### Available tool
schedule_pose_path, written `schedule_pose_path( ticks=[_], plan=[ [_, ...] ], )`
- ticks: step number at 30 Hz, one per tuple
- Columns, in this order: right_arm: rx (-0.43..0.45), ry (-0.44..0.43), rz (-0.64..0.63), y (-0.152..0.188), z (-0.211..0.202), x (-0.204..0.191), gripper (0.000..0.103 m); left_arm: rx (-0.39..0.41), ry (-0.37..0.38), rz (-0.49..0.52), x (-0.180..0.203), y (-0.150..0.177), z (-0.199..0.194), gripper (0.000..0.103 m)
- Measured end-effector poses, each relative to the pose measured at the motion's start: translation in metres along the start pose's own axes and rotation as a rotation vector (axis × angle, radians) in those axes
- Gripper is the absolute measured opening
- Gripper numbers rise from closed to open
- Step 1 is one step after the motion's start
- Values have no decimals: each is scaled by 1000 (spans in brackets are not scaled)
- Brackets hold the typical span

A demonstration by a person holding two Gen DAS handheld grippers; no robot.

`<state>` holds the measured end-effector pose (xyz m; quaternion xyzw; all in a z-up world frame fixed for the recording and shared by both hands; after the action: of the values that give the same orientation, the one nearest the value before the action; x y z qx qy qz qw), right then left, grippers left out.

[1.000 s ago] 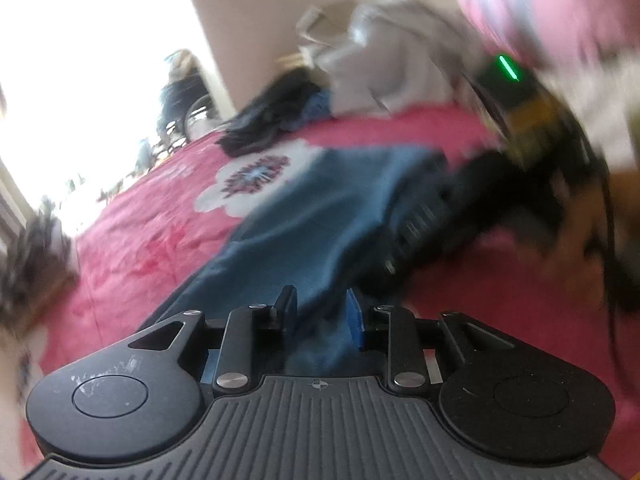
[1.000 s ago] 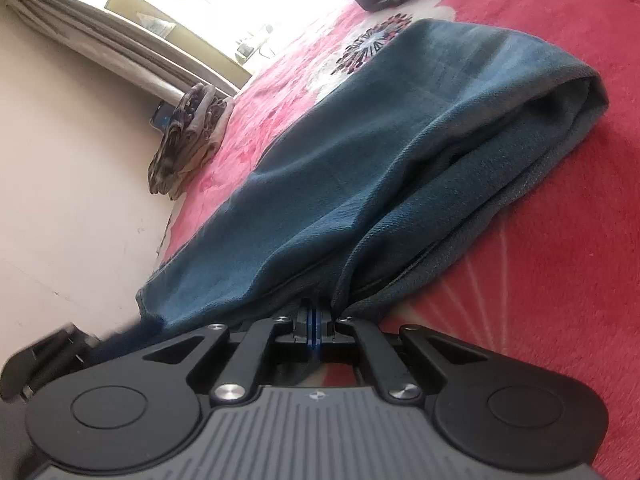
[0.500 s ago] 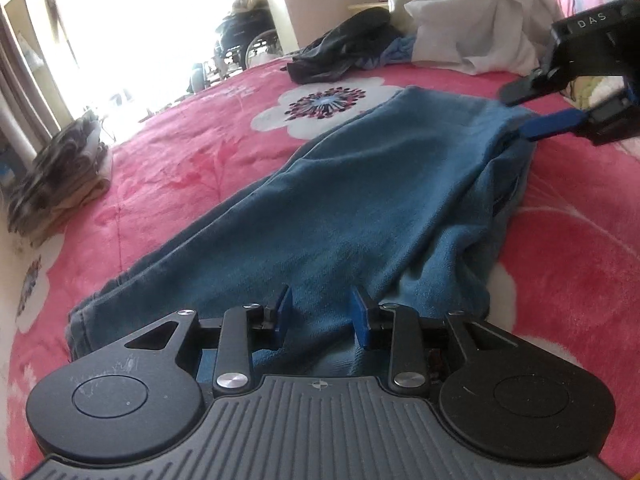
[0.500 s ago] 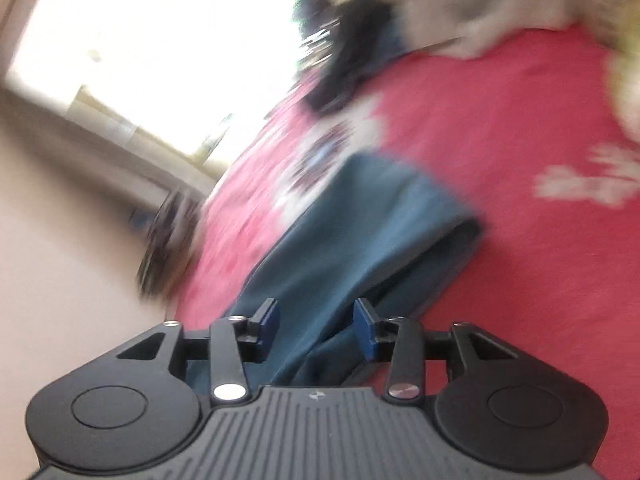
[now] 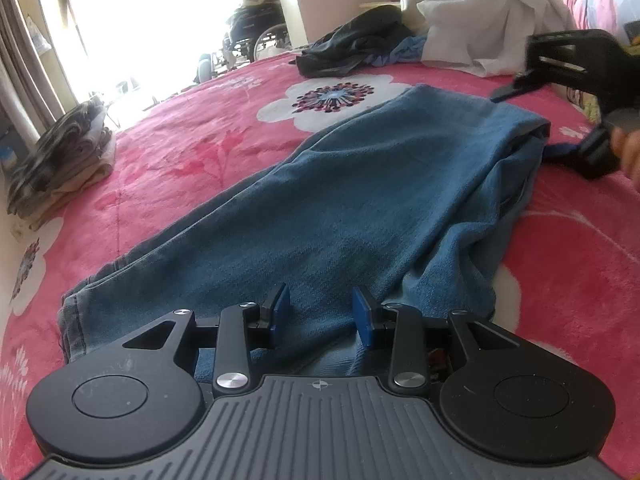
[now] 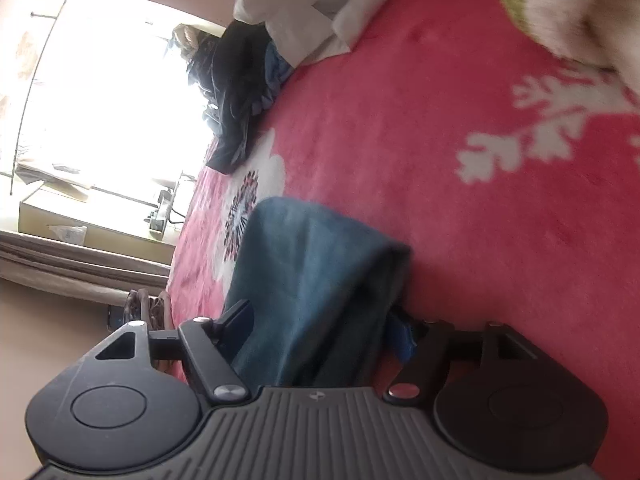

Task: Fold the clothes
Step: 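Grasp the teal garment corner with the right gripper and lift it up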

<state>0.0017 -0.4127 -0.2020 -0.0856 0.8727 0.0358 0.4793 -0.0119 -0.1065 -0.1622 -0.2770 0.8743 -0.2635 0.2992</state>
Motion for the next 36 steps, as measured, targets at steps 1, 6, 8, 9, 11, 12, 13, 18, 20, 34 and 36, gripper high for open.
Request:
schedule_pose_path(
  ticks=[1,6,8,9,11,12,13,18,20,34,36],
  plan=[
    [5,-5,2,-4,2,1,72,0,0,0,0,0,0,34],
    [32,-24,-56,-8,10,-3,72,2,-5,12,2,0,0,34],
    [48,-21,-89,-6,8,-2,65,3,-6,12,2,1,0,34],
    [57,-18,-104,-5,7,-1,60,4,-6,13,2,1,0,34],
    [73,-15,-126,-4,4,2,47,5,-6,14,2,1,0,34],
    [75,-19,-120,-5,3,4,43,6,-6,14,2,2,1,34],
    [76,-23,-113,-7,2,6,37,7,-6,15,1,2,1,34],
    [77,-58,-133,-6,-3,1,23,12,-6,17,1,3,1,34],
    [82,-75,-162,-4,-7,-8,19,14,-6,18,1,3,1,34],
    [77,-216,-497,38,-46,-103,17,29,-14,21,3,7,2,35],
    [69,-243,-544,51,-50,-117,17,31,-15,23,3,7,1,35]
  ],
)
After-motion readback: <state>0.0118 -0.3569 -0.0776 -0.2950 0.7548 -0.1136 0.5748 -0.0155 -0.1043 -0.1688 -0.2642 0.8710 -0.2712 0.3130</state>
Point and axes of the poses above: each gripper's, at about its wrist camera, not at the fingertips, and z roughly the way its jaws point, x to its right, y to its underside, the point moved 7 cm from there along z, roughly the way its jaws point, and after that the axes turned 14 degrees about z, right-handed, at the moved point
